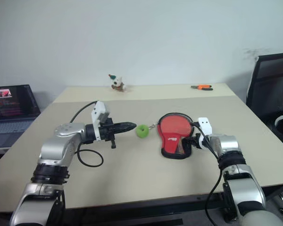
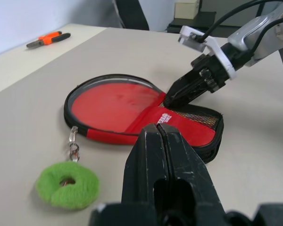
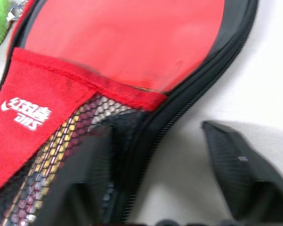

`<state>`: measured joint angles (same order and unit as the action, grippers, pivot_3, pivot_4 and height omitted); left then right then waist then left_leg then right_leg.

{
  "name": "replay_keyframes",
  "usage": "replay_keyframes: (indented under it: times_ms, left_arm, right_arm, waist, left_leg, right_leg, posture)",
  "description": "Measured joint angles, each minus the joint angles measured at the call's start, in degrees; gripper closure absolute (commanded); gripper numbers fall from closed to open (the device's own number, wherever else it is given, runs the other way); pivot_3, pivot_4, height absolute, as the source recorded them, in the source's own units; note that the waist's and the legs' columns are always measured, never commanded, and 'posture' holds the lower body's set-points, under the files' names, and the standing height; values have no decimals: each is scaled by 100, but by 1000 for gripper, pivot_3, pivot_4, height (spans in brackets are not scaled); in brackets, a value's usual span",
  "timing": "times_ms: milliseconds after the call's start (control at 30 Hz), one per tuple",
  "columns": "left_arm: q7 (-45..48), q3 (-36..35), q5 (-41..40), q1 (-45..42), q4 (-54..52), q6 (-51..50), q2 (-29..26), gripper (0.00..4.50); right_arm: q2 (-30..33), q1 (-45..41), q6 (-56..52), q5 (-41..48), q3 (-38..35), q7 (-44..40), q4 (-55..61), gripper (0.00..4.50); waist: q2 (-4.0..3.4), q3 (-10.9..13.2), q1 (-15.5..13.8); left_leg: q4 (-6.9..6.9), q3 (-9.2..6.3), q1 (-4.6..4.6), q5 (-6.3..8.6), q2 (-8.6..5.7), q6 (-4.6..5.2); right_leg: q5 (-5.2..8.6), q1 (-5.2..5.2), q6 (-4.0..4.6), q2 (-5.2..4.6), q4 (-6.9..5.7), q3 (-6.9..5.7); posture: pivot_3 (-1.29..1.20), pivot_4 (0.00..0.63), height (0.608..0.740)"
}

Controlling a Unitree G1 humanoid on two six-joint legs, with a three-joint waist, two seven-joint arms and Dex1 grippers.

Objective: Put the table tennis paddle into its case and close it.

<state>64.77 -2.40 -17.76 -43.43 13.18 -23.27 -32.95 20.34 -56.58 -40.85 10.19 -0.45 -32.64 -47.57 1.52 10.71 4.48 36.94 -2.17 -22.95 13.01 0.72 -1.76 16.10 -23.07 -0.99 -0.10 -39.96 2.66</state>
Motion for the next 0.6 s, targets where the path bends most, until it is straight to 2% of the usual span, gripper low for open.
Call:
replay_keyframes:
  times_ms: [200,467,600]
  left_arm:
    - [-12,-5,-38,226,-248,-36,-202,4500]
    - [94,-115,-406,734,-706,-340,-485,4500]
    - [238,-219,-754,1317,-1251,-683,-826,4500]
  right_arm:
    - [-200,-125,180,-112,30,-246,-346,4406]
    - [-385,-250,143,-231,66,-618,-379,4459]
    - [-610,-89,-478,-182,235,-1039,310,4459]
  waist:
    - [2,-10,59]
    - [12,-16,108]
    - [11,-16,205]
  left_leg:
    - [0,-3,22,0,3,0]
    - [-6,-6,30,1,8,0]
    - [-25,-7,9,3,34,-1]
  right_leg:
    - [1,23,-1,2,-1,1]
    - [4,28,5,4,1,-1]
    - [12,-10,20,9,-4,1]
  posture:
    - [0,150,740]
    - [0,150,740]
    - [0,150,740]
